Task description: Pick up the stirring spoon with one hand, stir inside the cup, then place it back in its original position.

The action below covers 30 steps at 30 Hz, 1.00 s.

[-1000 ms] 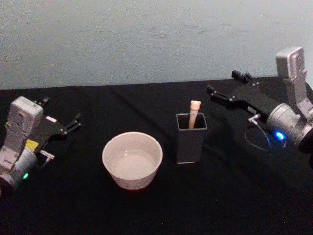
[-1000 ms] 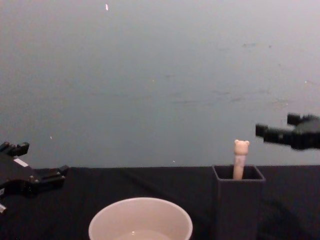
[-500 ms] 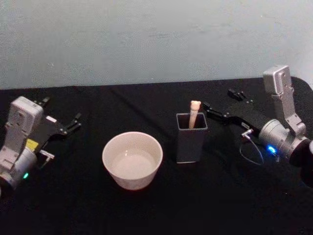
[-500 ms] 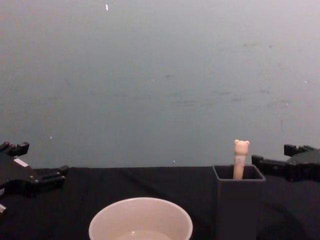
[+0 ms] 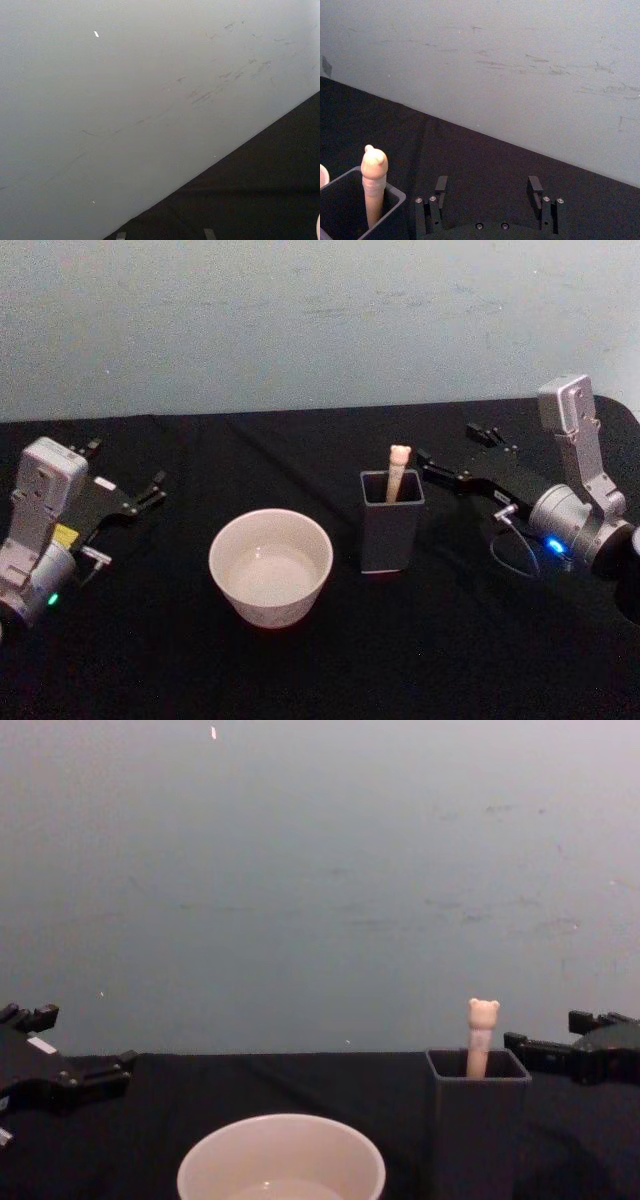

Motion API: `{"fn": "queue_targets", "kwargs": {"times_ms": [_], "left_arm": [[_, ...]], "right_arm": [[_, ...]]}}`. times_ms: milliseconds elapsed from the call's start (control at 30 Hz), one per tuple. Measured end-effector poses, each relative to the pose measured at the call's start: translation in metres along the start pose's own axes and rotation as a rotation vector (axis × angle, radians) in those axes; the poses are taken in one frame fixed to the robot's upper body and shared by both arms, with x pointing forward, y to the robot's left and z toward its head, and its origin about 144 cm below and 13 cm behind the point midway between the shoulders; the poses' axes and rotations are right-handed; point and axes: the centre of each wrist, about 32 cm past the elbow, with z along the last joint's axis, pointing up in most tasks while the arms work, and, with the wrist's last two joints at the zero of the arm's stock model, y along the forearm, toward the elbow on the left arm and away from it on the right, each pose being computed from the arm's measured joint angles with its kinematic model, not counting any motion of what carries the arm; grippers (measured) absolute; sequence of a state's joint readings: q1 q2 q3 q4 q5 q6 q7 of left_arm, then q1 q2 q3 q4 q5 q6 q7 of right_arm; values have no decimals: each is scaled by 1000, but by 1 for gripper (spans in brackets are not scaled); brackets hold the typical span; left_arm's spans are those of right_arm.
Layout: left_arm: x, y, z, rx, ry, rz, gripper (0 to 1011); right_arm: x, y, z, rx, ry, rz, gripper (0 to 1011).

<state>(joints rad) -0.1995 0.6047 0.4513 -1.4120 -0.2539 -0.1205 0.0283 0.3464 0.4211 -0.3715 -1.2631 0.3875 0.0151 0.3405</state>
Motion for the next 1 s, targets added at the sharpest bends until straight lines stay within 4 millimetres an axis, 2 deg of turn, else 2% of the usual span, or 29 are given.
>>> {"fn": "queue_targets", "kwargs": {"times_ms": [1000], "left_arm": [[0, 0, 0, 0, 0, 0, 1001]], "right_arm": [[0, 0, 1, 5, 1, 4, 1000]]}}
